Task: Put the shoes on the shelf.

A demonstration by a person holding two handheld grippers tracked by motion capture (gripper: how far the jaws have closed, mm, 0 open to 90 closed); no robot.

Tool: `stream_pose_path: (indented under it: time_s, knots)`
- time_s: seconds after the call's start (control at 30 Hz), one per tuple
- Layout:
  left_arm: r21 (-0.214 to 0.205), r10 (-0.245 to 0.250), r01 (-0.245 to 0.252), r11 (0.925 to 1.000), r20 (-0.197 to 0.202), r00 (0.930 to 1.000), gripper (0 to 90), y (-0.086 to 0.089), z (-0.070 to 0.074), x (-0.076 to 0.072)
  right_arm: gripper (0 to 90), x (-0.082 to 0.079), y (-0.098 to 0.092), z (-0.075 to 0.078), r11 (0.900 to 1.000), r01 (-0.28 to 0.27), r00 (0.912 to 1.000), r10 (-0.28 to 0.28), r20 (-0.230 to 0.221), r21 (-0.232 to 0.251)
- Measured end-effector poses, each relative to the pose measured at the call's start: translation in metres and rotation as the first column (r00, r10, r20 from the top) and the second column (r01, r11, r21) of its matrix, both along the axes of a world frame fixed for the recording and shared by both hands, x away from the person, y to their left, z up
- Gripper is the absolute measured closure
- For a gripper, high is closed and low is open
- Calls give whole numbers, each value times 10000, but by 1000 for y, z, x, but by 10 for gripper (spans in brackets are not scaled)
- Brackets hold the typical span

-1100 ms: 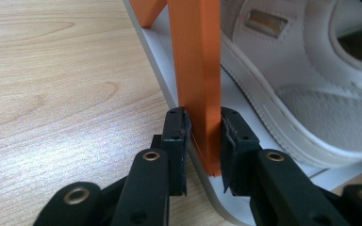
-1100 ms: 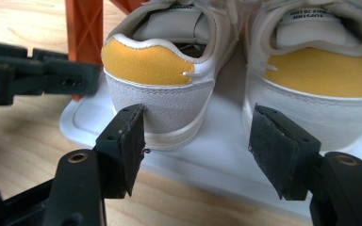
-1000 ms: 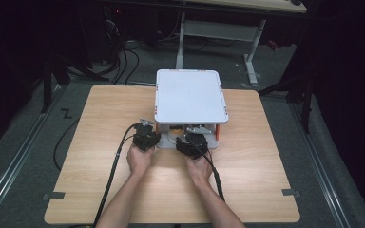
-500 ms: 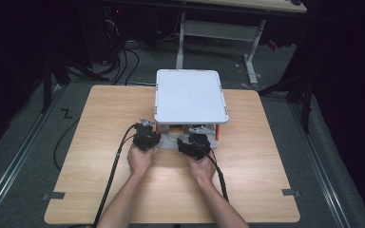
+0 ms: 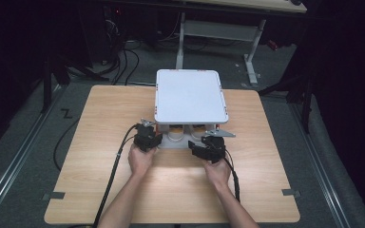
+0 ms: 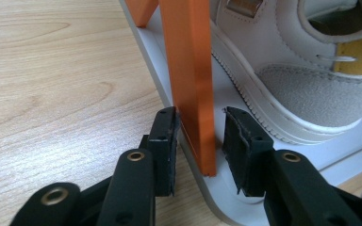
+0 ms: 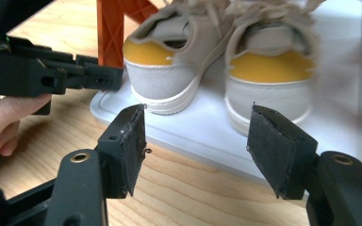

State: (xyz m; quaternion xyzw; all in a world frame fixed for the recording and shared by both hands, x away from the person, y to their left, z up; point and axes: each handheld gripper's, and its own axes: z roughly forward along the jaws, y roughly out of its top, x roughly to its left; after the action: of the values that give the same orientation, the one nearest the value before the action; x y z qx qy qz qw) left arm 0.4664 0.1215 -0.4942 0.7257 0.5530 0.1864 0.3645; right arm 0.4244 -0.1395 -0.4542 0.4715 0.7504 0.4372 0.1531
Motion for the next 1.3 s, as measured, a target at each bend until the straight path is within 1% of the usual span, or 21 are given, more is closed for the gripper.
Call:
stream_pose_path:
  time_s: [0.03,0.13,0.17,0.2,0.27,0.33,0.47,0.53,0.57,0.67,0.7,0.77,0.8,0.87,0.9,0.97,1.03,1.13,1.2,1.23,1.3]
  knots:
    - [0,0,0,10000,0,10000,658,0,0,0,372,0,0,0,10000,0,10000,0,0,0]
    - [23,11,-11,10000,5,10000,659,1,0,0,366,-3,-14,6,9998,-23,9998,20,172,175]
    - [34,4,-4,10000,4,10000,659,1,0,0,366,-3,-14,6,9998,-23,9998,20,172,175]
    - [48,-16,16,10000,6,10000,659,1,0,0,366,-5,-19,8,9999,34,9996,-38,286,158]
    - [47,-19,19,10000,-3,10000,659,1,0,0,366,-6,-22,9,9998,53,9994,-59,338,196]
    - [27,10,-10,10000,-11,10000,658,2,0,-1,367,-7,-33,11,9992,161,9991,-175,385,358]
    - [-8,69,-69,10000,-28,10000,652,3,0,-2,368,-10,-44,12,9987,300,9984,-319,466,408]
    - [-45,85,-85,10000,-24,10000,639,3,0,-3,370,-13,-56,14,9981,408,9976,-433,534,471]
    - [-97,89,-89,9999,-38,10000,639,3,0,-3,370,-13,-56,14,9981,408,9976,-433,534,471]
    - [91,-58,59,9999,-71,10000,621,3,1,-5,370,-16,-72,14,9971,610,9964,-635,554,448]
    - [133,-66,67,9999,-81,9999,621,3,1,-5,370,-16,-72,14,9971,610,9964,-635,554,448]
    - [214,-94,96,9997,-93,9999,608,3,2,-6,370,-17,-79,13,9965,714,9958,-737,539,423]
    - [218,-97,99,9997,-97,9999,577,3,2,-6,370,-18,-86,12,9958,822,9951,-843,519,413]
    - [159,-119,122,9998,-159,9998,533,4,3,-7,370,-18,-89,11,9953,870,9948,-891,503,419]
    - [83,-118,119,9999,-119,9999,533,4,4,-8,370,-19,-92,10,9949,915,9944,-935,496,416]
    - [-140,-118,118,9998,-3,9999,474,6,6,-11,368,-21,-100,8,9939,1044,9934,-1059,436,362]
    - [-226,-131,131,9997,2,9999,446,7,6,-13,368,-22,-105,7,9937,1094,9930,-1103,422,245]
    - [-444,-126,125,9989,-32,9999,411,12,9,-17,368,-24,-111,5,9935,1133,9926,-1136,416,102]
    - [-795,-105,112,9968,101,9999,398,17,14,-25,368,-26,-116,3,9933,1153,9923,-1153,444,11]
    - [-795,-105,112,9968,101,9999,396,17,14,-25,368,-27,-118,2,9930,1179,9922,-1179,408,23]
    - [-1005,-110,130,9948,211,9997,392,20,18,-31,368,-27,-120,1,9928,1200,9921,-1200,375,16]
